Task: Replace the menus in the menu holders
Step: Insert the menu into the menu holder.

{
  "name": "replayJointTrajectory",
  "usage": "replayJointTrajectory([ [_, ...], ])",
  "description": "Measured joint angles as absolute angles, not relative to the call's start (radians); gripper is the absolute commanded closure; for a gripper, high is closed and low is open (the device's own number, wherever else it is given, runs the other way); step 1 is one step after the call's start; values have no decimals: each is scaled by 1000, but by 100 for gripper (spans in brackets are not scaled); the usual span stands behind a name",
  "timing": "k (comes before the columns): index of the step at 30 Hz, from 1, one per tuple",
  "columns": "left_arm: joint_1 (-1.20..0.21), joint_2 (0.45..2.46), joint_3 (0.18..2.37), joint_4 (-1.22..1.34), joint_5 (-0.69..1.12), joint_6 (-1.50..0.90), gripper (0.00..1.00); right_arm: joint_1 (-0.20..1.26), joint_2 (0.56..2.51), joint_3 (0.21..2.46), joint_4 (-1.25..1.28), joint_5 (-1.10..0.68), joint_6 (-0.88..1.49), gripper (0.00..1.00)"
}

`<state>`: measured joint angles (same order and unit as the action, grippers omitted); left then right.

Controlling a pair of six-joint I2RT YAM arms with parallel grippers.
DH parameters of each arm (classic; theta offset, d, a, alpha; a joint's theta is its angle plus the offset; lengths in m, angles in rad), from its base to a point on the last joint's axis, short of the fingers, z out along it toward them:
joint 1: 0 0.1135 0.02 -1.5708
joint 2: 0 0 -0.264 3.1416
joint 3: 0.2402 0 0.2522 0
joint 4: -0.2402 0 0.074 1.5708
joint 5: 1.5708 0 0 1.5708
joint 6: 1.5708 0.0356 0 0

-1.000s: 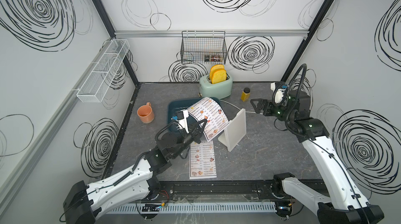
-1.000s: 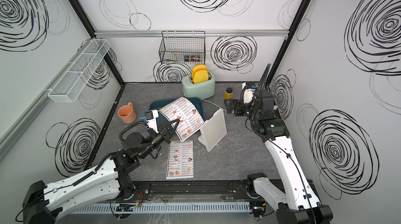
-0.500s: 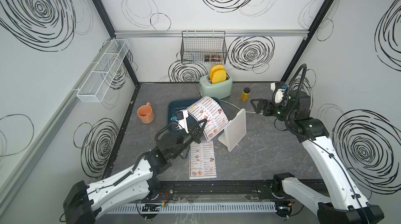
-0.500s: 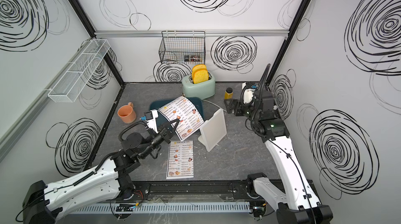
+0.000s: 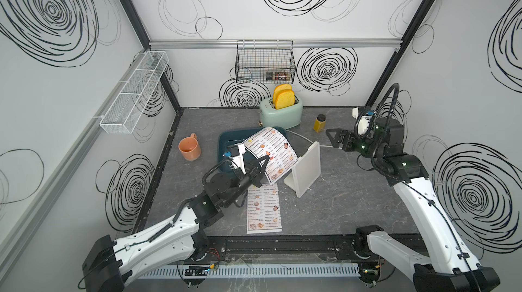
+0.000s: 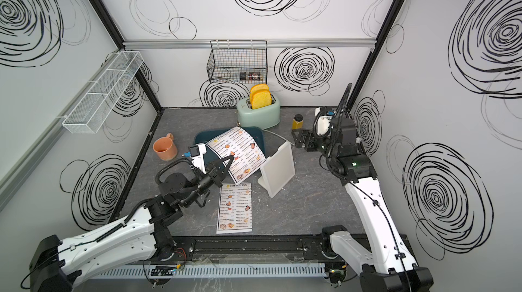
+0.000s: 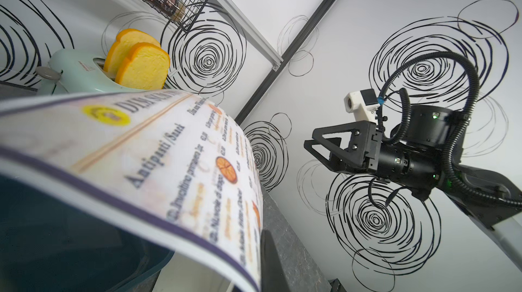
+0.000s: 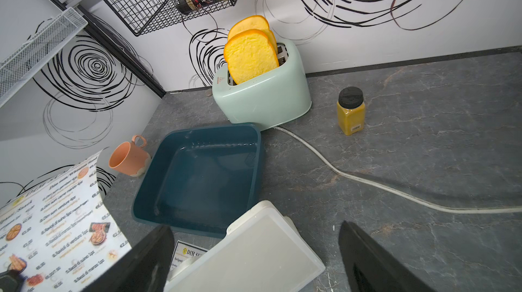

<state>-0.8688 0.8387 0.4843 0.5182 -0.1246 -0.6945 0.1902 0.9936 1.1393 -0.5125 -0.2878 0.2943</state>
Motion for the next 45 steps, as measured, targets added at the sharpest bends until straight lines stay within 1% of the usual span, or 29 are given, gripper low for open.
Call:
replayJointTrajectory([
  [14, -871, 879, 524, 447, -126, -649, 100, 190, 994, 1139, -514, -286, 294, 4],
  [36, -877, 900, 588, 359, -229, -582, 100, 190, 988, 1139, -516, -279, 287, 4],
  [45, -885, 940, 616, 355, -223, -532, 100, 190, 988, 1139, -516, -278, 286, 4],
])
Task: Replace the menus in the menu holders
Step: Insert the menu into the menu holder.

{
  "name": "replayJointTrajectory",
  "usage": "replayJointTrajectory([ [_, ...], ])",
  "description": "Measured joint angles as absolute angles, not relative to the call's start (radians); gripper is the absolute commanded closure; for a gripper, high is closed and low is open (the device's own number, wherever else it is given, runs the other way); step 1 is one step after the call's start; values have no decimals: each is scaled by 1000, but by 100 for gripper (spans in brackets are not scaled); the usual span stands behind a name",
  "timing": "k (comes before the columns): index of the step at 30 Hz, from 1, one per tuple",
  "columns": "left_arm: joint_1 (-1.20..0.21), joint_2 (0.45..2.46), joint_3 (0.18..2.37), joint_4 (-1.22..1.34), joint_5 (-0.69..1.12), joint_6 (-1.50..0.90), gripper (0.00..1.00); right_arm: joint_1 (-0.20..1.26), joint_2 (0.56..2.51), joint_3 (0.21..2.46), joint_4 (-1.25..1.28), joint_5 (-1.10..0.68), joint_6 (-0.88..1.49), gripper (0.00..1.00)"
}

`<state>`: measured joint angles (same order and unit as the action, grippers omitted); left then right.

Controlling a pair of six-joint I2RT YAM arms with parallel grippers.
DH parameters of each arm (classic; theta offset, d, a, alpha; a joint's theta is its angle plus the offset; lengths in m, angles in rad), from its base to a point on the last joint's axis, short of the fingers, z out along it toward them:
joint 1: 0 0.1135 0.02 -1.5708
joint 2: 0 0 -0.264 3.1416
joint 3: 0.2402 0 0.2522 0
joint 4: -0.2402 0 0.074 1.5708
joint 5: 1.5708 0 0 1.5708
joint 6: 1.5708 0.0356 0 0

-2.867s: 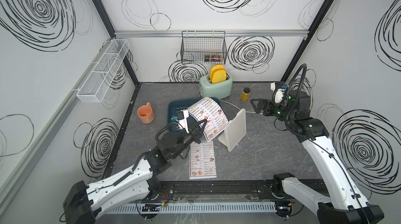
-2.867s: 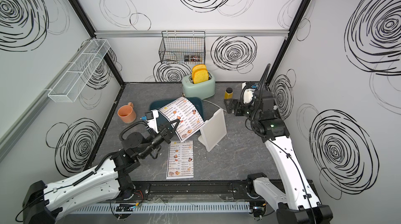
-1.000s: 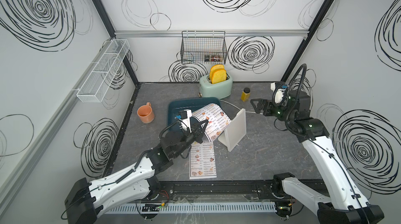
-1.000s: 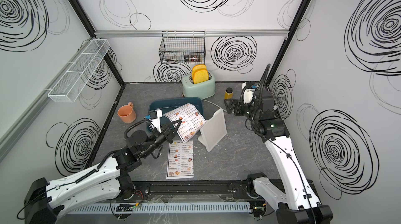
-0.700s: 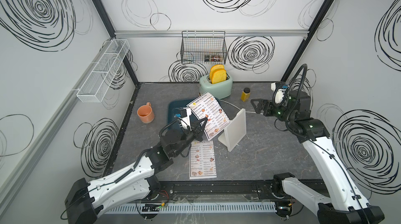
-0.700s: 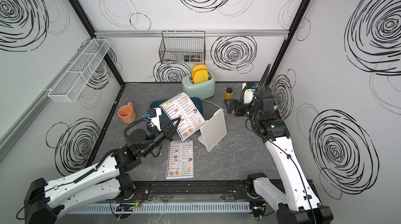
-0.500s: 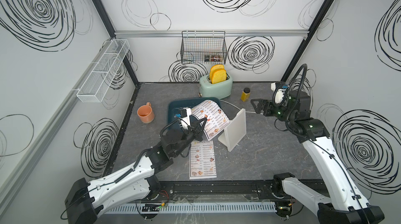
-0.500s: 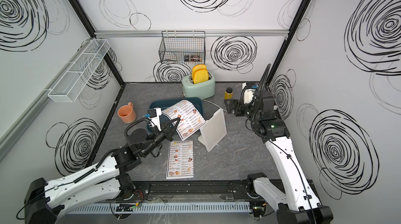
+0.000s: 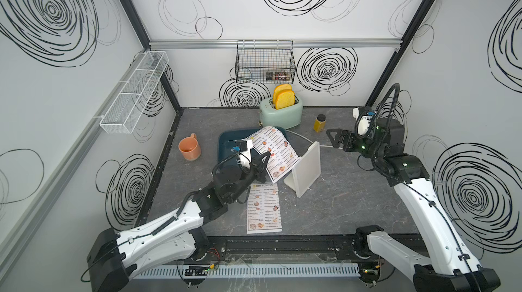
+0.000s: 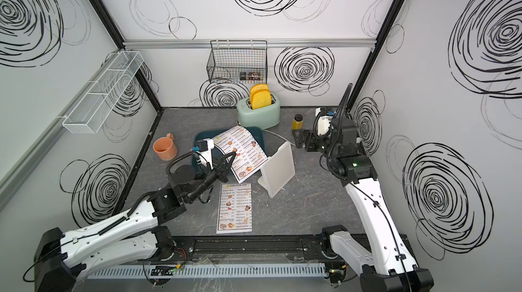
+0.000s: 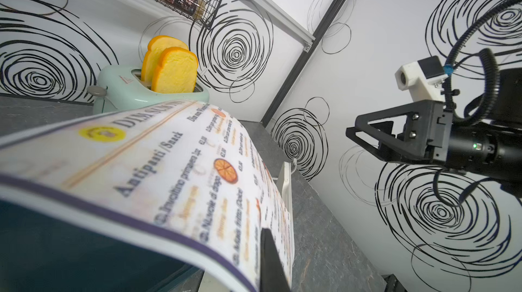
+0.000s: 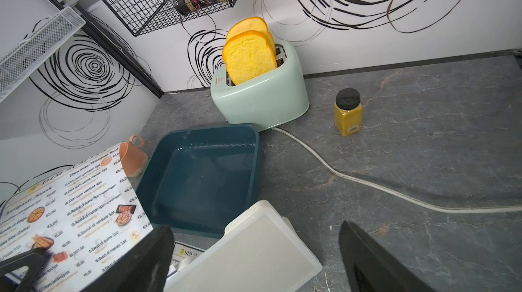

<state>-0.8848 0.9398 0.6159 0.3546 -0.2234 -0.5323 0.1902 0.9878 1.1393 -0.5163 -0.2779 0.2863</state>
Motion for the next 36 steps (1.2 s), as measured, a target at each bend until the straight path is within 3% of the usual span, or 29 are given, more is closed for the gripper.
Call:
replayJointTrajectory([
  [36, -836, 1349, 810, 656, 38, -418, 100, 190, 977, 1170, -542, -261, 255, 3],
])
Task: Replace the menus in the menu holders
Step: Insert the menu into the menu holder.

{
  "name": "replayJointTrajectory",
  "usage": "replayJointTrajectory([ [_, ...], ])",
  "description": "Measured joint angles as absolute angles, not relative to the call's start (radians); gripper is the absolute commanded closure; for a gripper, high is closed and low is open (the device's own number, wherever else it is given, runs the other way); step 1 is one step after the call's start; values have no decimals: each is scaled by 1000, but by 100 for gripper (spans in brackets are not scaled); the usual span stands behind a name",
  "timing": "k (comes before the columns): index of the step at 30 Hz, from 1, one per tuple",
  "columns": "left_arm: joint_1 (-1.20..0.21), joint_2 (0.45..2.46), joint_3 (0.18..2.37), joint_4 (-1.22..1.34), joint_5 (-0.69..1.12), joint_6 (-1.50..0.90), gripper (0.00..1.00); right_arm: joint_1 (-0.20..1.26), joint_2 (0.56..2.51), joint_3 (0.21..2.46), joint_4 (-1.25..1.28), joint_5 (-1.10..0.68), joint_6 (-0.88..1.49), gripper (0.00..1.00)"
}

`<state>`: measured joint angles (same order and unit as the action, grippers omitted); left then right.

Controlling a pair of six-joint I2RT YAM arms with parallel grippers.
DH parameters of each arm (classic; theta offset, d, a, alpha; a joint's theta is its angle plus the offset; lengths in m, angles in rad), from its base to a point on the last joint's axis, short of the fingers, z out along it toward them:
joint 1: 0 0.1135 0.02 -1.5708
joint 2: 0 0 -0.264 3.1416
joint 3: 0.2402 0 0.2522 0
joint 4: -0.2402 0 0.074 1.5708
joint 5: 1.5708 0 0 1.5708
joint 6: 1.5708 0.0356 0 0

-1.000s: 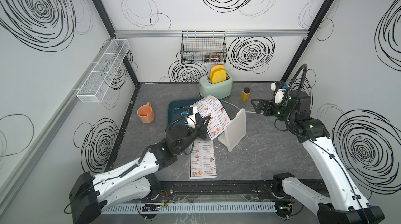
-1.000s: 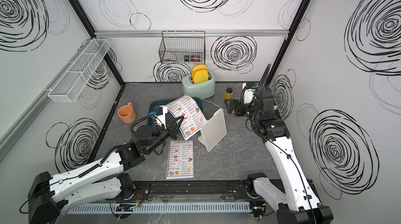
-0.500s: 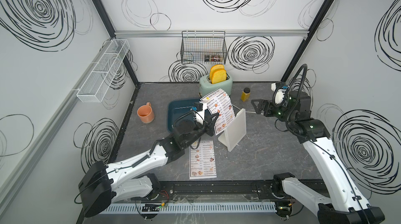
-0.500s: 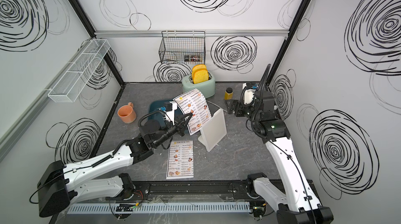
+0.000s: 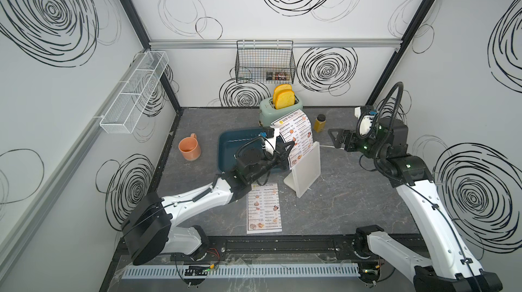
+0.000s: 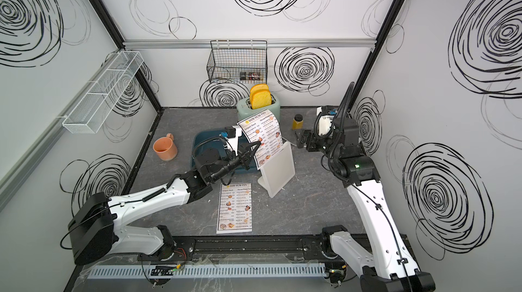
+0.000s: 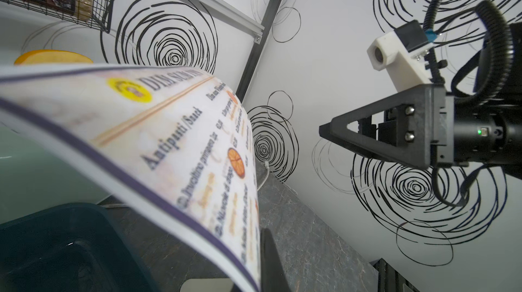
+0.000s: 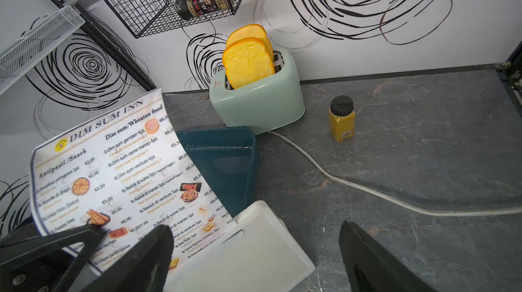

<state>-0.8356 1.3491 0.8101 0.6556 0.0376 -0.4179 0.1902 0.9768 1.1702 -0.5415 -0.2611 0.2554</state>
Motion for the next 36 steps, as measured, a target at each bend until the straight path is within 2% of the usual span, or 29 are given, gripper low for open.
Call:
replayJointTrajectory([
  [10, -836, 1430, 860, 716, 52, -418, 100, 190, 982, 1183, -548, -262, 240, 3],
  [24, -873, 1443, 832, 776, 18, -418, 100, 190, 989, 1211, -563, -262, 220, 3],
  [27, -875, 1444, 818, 783, -3, -418, 98, 190, 989, 1211, -567, -262, 220, 3],
  [30, -875, 1444, 811, 789, -20, -418, 88, 190, 989, 1211, -568, -262, 220, 3],
  [34, -875, 1444, 804, 795, -24, -416, 63, 190, 989, 1211, -568, -262, 220, 3],
  [36, -875, 1444, 804, 798, -23, -416, 54, 190, 989, 1211, -568, -262, 220, 3],
])
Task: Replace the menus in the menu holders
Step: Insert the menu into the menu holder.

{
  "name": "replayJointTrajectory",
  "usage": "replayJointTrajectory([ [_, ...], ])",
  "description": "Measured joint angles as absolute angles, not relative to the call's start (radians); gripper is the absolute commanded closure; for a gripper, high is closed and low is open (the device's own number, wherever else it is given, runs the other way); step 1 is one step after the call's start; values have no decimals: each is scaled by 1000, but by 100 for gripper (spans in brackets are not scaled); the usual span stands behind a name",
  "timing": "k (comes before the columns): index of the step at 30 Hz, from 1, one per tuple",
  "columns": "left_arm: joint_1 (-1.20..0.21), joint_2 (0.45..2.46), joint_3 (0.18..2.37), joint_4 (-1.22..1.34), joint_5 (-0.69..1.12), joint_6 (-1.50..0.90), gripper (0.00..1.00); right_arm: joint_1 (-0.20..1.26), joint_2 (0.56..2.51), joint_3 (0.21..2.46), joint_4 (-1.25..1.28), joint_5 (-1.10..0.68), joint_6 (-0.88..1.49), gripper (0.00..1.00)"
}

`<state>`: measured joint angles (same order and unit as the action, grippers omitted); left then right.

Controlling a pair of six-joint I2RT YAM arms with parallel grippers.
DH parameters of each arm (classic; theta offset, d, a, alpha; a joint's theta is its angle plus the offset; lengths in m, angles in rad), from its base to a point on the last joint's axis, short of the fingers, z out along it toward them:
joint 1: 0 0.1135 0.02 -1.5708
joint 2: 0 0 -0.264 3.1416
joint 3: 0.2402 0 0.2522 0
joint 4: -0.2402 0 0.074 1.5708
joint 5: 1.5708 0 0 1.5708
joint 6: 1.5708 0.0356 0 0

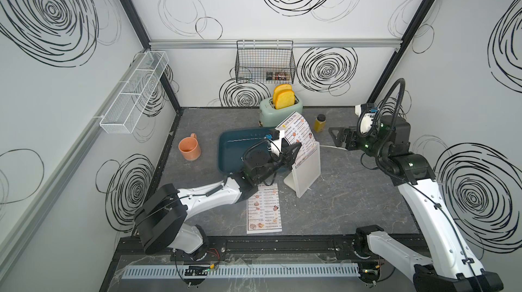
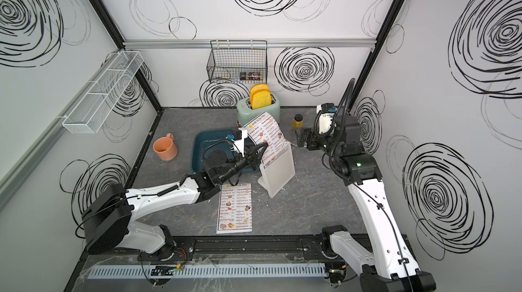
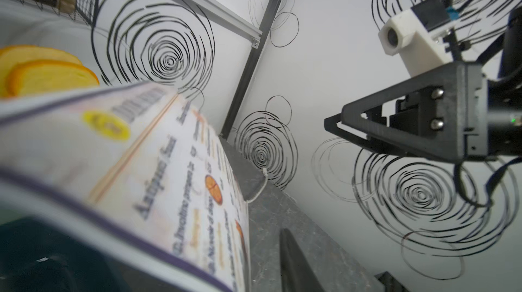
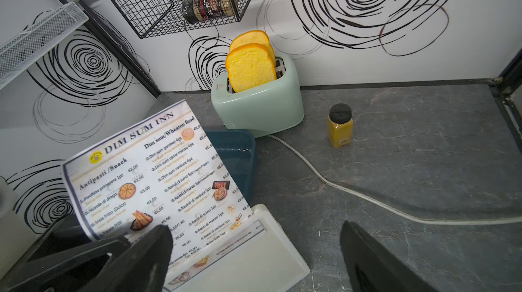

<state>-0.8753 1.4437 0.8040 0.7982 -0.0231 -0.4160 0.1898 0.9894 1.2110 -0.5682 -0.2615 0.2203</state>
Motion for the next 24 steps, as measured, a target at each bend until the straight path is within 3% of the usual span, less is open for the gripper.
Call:
replayJointTrajectory([
  [2, -874, 1444, 804, 803, -19, -415, 47, 190, 989, 1211, -568, -261, 220, 3],
  [5, -869, 1444, 804, 811, -13, -416, 52, 190, 989, 1211, -569, -261, 220, 3],
  [9, -858, 1455, 810, 818, 4, -422, 78, 190, 989, 1211, -569, -261, 220, 3],
  [13, -862, 1468, 807, 826, 20, -416, 88, 190, 989, 1211, -569, -258, 220, 3],
  [15, -871, 1468, 793, 845, 25, -413, 85, 190, 989, 1211, -569, -258, 220, 3],
  [18, -886, 1468, 760, 864, 27, -401, 60, 190, 989, 1211, -569, -258, 220, 3],
  [22, -889, 1468, 752, 864, 30, -399, 53, 190, 989, 1211, -569, -260, 221, 3],
  [24, -879, 1468, 763, 862, 33, -400, 60, 190, 989, 1211, -569, -265, 224, 3],
])
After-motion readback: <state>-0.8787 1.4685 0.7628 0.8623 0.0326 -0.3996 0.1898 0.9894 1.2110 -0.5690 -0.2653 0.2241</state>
